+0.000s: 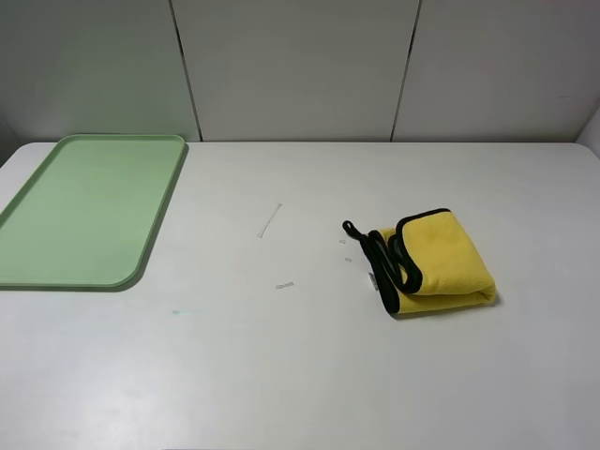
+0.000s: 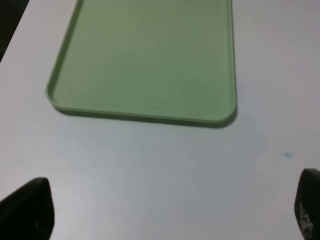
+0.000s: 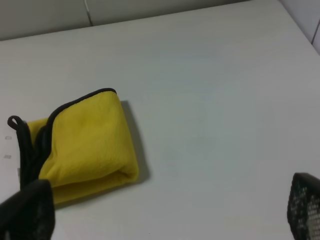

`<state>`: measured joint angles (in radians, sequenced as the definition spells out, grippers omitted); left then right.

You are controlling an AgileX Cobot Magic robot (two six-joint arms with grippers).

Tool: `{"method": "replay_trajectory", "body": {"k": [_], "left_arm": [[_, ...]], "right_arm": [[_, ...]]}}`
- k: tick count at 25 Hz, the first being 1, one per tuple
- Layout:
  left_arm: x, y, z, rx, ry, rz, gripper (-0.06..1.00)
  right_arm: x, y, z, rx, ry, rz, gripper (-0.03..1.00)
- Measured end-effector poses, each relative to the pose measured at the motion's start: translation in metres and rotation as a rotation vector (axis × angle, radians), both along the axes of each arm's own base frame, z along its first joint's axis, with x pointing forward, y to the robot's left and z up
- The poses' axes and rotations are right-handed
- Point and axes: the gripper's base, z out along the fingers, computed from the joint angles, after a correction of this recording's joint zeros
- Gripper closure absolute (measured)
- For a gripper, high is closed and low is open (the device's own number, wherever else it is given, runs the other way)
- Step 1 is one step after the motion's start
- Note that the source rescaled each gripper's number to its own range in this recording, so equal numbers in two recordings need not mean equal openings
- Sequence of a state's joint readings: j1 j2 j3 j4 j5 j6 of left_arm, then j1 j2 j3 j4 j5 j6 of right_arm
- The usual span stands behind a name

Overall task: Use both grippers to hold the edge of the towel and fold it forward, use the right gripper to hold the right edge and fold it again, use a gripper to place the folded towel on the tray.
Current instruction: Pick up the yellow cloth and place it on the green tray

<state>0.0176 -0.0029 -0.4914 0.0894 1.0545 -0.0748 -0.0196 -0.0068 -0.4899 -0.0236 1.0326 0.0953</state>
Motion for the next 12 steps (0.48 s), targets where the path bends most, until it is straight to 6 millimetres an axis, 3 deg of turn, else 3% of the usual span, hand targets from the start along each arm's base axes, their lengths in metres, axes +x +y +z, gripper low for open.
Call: {"method": "replay_trajectory", "body": {"k": [12], "left_arm": [[0.0,0.0,0.0,0.0,0.0,0.0,-0.02]], "right_arm": [[0.0,0.0006,0.0,-0.051,0.002,0.032,-0.03]]}}
